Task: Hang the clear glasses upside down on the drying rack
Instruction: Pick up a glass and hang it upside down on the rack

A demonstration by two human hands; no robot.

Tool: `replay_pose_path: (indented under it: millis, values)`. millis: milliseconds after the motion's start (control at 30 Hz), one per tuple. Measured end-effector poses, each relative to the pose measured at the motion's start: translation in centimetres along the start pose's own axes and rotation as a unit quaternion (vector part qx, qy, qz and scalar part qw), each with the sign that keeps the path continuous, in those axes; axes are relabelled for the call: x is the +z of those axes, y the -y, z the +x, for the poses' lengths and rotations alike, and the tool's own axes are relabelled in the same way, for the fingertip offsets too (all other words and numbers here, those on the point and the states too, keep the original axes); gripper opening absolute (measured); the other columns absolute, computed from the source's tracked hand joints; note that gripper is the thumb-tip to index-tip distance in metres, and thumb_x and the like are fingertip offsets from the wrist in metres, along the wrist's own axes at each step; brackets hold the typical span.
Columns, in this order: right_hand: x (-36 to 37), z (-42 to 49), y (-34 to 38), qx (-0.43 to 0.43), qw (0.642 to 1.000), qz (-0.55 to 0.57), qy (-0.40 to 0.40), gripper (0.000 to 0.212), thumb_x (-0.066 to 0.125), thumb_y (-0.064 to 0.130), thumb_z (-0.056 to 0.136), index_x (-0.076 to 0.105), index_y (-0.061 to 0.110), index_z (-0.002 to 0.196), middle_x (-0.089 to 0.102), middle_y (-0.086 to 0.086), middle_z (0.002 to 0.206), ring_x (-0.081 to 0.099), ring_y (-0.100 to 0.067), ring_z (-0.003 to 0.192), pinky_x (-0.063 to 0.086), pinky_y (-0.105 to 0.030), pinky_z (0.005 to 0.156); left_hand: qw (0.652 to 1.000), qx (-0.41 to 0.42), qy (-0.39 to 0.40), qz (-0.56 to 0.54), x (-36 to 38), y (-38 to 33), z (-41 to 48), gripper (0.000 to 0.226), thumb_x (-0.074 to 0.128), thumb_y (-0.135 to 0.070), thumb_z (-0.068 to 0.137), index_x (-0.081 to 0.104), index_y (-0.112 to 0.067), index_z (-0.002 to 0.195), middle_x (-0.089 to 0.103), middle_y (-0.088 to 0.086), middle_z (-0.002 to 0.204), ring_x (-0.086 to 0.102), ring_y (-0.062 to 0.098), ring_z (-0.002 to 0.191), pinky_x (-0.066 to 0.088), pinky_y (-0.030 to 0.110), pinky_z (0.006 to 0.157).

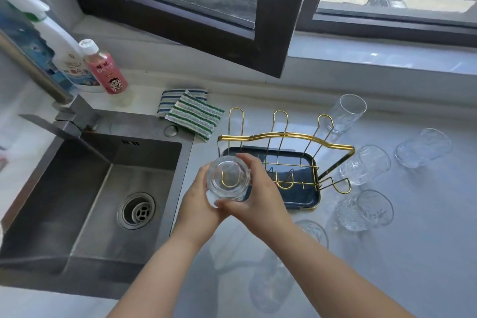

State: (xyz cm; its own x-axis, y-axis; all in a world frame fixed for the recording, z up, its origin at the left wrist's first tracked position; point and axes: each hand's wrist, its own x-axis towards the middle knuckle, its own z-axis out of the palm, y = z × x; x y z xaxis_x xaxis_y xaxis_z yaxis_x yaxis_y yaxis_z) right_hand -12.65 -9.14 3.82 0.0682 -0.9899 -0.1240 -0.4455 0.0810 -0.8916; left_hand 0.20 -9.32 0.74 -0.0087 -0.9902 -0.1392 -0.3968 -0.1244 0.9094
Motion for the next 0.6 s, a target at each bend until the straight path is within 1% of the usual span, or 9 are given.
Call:
replay_pose_path:
  millis: [67,167,267,333,400,467,500,533,600]
  values:
    - [0.0,0.1,-0.3,0.006,1.000,0.009,-0.001,0.081,0.081,0.016,0.059,0.037,0.030,0.126,0.056,0.012,0.119,0.052,-0.002,0.106,0.037,-0.004,0.083,1.000,-0.008,0.004,-0.005,0.1,0.3,0.2,0.066,0.080,-0.015,0.059,0.048,-0.054,0.101,0.063,-0.029,0.096,0.053,-0.017,0.089,0.037,-0.004,0.063]
    - [0.1,0.2,-0.5,0.010,1.000,0.018,0.002,0.081,0.081,0.016,0.059,0.037,0.030,0.126,0.054,0.013,0.120,0.049,0.001,0.107,0.035,-0.001,0.083,1.000,-0.011,0.007,-0.007,0.1,0.4,0.3,0.065,0.079,-0.014,0.059,0.049,-0.048,0.105,0.064,-0.022,0.099,0.054,-0.014,0.092,0.038,-0.003,0.065]
    - [0.2,0.0,-0.8,0.010,1.000,0.015,0.013,0.087,0.082,0.021,0.060,0.033,0.029,0.131,0.049,0.012,0.127,0.045,0.000,0.113,0.032,-0.003,0.087,1.000,-0.005,0.012,-0.002,0.1,0.4,0.0,0.069,0.078,-0.013,0.059,0.046,-0.052,0.105,0.063,-0.020,0.102,0.052,-0.016,0.094,0.036,-0.005,0.065]
    - [0.1,-0.1,-1.0,0.016,1.000,0.013,0.020,0.091,0.082,0.024,0.060,0.029,0.028,0.134,0.045,0.012,0.130,0.043,0.000,0.115,0.030,-0.002,0.086,1.000,-0.007,0.014,-0.003,0.2,0.4,-0.1,0.072,0.078,-0.016,0.059,0.043,-0.059,0.104,0.063,-0.020,0.103,0.050,-0.019,0.095,0.036,-0.005,0.067]
    - [-0.1,-0.5,-1.0,0.021,1.000,0.011,0.021,0.093,0.082,0.025,0.061,0.027,0.025,0.135,0.041,0.010,0.131,0.040,-0.002,0.119,0.027,-0.001,0.088,1.000,-0.020,0.017,-0.006,0.1,0.4,-0.2,0.077,0.077,-0.019,0.058,0.040,-0.061,0.110,0.062,-0.018,0.109,0.051,-0.016,0.100,0.039,0.001,0.071]
    - [-0.5,-1.2,-1.0,0.020,1.000,0.003,0.016,0.092,0.080,0.026,0.065,0.024,0.022,0.138,0.036,0.010,0.135,0.035,-0.001,0.123,0.024,-0.003,0.093,0.998,-0.047,0.035,-0.020,0.1,0.7,-0.4,0.088,0.080,-0.016,0.060,0.033,-0.050,0.127,0.056,-0.015,0.125,0.049,-0.003,0.114,0.040,0.014,0.088]
    - [-0.8,-1.8,-1.1,0.017,1.000,-0.003,0.019,0.091,0.078,0.028,0.068,0.021,0.022,0.140,0.033,0.012,0.137,0.031,0.001,0.125,0.022,-0.005,0.097,0.997,-0.064,0.043,-0.026,0.1,1.0,-0.5,0.094,0.082,-0.015,0.060,0.029,-0.042,0.133,0.051,-0.012,0.132,0.044,0.004,0.122,0.038,0.023,0.096]
    - [-1.1,-2.7,-1.2,0.013,1.000,-0.010,0.026,0.090,0.075,0.030,0.071,0.019,0.022,0.141,0.029,0.016,0.138,0.027,0.003,0.126,0.021,-0.008,0.101,0.995,-0.083,0.046,-0.024,0.1,1.4,-0.8,0.097,0.083,-0.015,0.060,0.027,-0.034,0.137,0.047,-0.008,0.136,0.040,0.007,0.126,0.033,0.028,0.102]
    - [-2.0,-4.9,-1.8,0.013,0.998,-0.029,0.055,0.087,0.071,0.036,0.075,0.017,0.028,0.141,0.023,0.026,0.134,0.024,0.007,0.124,0.021,-0.013,0.104,0.990,-0.133,0.048,-0.011,0.3,2.3,-1.5,0.090,0.084,-0.016,0.060,0.032,-0.019,0.134,0.044,0.000,0.137,0.040,0.013,0.125,0.030,0.028,0.101]
